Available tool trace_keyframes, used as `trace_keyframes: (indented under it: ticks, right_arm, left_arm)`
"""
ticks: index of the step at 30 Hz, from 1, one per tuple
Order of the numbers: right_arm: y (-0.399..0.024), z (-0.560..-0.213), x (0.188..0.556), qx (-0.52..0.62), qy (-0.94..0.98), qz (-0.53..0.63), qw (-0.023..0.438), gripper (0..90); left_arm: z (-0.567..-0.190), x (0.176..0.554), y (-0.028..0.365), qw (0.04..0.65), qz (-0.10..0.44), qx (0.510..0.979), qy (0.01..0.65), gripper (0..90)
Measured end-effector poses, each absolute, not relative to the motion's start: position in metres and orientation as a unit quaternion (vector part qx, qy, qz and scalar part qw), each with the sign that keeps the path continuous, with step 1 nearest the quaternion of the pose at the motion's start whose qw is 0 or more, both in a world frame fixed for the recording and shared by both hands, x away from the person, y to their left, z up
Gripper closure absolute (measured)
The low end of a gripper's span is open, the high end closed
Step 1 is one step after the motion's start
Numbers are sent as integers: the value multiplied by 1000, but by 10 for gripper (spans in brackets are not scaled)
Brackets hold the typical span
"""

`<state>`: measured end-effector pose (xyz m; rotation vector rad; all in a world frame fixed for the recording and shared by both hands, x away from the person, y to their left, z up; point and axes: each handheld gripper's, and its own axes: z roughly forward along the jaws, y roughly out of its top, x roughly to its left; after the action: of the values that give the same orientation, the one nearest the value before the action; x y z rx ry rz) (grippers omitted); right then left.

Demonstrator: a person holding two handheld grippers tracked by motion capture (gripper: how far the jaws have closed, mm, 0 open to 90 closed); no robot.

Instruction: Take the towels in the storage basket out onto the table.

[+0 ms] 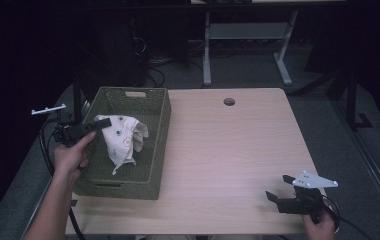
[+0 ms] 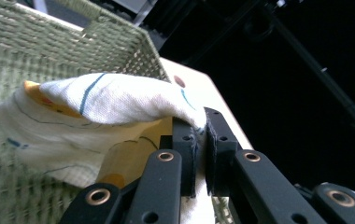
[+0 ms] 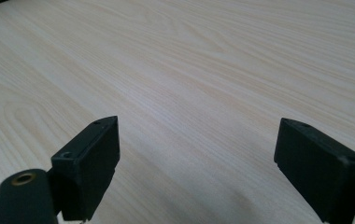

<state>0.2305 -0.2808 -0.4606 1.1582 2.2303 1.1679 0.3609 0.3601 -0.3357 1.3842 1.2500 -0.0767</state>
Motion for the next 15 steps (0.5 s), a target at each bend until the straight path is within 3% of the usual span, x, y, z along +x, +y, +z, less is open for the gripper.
trace_keyframes:
  ticks: [15]
  right_arm:
    - [-281, -462, 231, 415, 790, 411, 185, 140]
  left_arm:
    - [-328, 362, 357, 626, -53, 570, 529, 843]
